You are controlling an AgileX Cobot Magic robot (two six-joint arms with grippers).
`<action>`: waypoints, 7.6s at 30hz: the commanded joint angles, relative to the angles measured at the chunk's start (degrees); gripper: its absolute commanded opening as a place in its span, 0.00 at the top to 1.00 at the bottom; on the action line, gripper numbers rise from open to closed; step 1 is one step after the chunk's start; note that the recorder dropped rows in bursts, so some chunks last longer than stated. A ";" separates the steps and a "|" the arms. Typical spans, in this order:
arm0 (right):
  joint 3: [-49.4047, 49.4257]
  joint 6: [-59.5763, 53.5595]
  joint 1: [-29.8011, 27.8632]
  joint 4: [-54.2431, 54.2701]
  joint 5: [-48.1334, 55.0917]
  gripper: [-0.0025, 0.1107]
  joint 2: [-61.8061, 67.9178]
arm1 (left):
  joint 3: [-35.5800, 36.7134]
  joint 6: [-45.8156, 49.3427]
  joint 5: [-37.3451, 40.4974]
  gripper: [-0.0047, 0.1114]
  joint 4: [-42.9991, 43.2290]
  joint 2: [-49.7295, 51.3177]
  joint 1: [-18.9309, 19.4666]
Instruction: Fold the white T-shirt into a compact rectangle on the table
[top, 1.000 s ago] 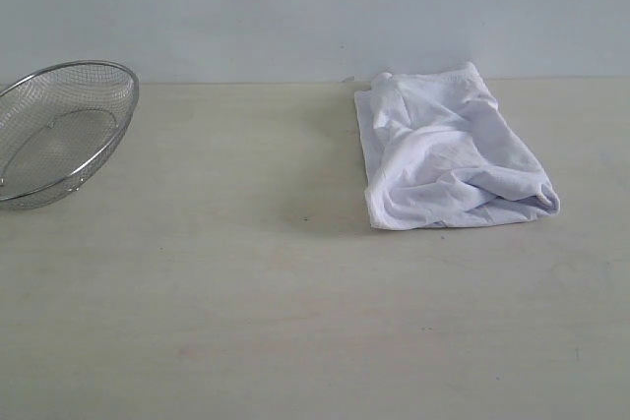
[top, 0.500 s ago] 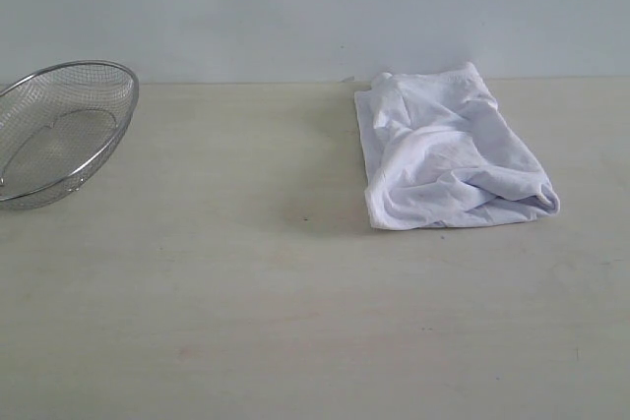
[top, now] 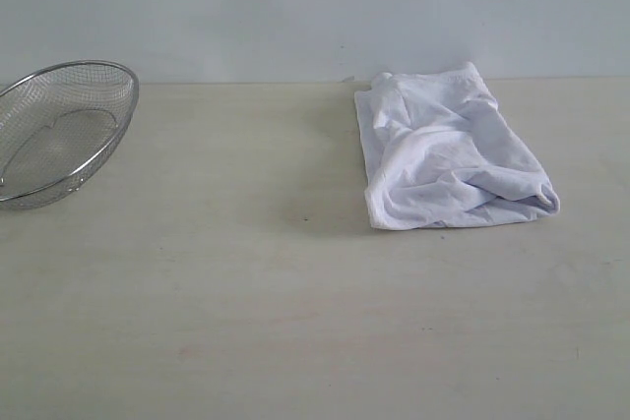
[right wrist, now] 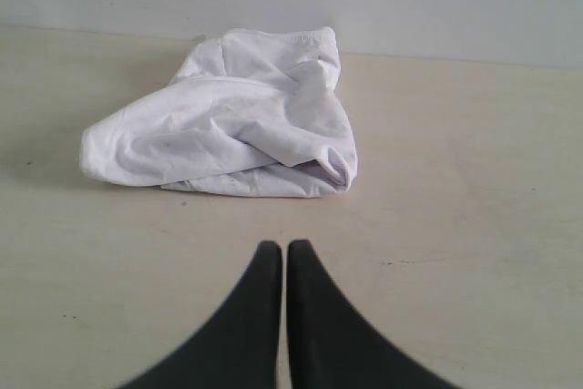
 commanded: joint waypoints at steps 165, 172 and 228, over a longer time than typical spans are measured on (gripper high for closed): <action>-63.95 5.58 5.69 -5.82 -2.54 0.98 98.94 | -79.38 -0.69 -23.28 0.92 17.84 114.41 -31.81; -73.54 1.72 -0.14 -2.98 4.27 0.98 108.12 | -86.01 -4.29 -11.82 0.92 18.01 121.25 -33.81; -84.11 -15.53 -8.77 6.72 25.76 0.98 121.37 | -87.17 27.53 -1.90 0.92 -13.03 134.09 -36.60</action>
